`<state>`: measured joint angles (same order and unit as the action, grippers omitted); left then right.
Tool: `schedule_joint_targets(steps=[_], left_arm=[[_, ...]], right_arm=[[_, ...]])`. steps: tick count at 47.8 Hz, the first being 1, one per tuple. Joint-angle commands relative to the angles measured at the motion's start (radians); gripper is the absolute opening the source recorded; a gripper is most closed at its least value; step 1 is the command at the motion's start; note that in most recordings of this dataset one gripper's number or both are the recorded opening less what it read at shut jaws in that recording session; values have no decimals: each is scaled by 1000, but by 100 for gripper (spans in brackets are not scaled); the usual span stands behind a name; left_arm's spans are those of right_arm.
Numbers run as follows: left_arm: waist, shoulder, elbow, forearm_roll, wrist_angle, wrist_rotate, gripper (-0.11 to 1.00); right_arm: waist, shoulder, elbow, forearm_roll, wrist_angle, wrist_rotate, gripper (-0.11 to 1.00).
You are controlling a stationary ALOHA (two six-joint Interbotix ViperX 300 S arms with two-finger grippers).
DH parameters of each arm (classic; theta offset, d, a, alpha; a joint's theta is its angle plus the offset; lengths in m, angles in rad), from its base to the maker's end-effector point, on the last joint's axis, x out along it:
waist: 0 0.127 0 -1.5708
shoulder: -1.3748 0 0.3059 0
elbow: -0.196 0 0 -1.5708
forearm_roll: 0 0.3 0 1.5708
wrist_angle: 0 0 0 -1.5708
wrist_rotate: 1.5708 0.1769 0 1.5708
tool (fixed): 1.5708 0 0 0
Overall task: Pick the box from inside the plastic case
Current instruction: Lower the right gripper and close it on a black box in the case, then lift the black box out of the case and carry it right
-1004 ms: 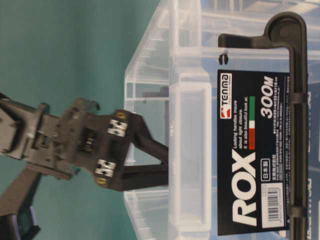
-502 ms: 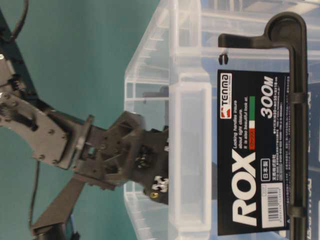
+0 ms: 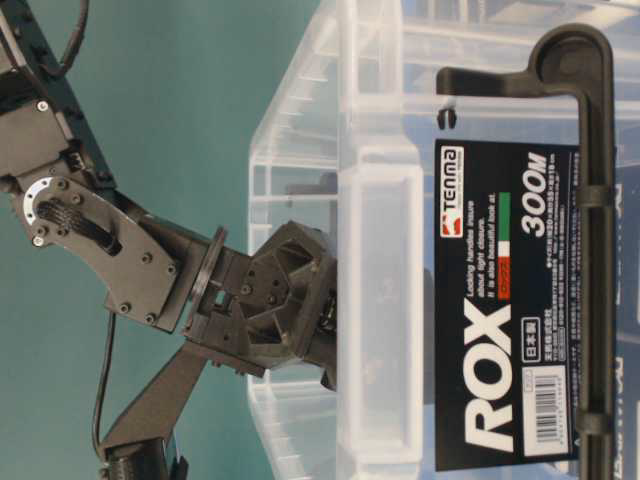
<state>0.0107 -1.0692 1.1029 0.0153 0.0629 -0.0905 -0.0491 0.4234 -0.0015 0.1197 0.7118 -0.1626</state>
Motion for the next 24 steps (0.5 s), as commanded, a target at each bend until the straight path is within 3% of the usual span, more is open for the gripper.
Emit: schedule_joint_targets(steps=[1, 24], left_arm=[[5, 9, -26, 2, -5, 3, -6], [11, 9, -23, 2, -5, 8, -6]], right_arm=[[0, 14, -2, -5, -6, -2, 99], [-12, 34, 5, -29, -28, -3, 99]])
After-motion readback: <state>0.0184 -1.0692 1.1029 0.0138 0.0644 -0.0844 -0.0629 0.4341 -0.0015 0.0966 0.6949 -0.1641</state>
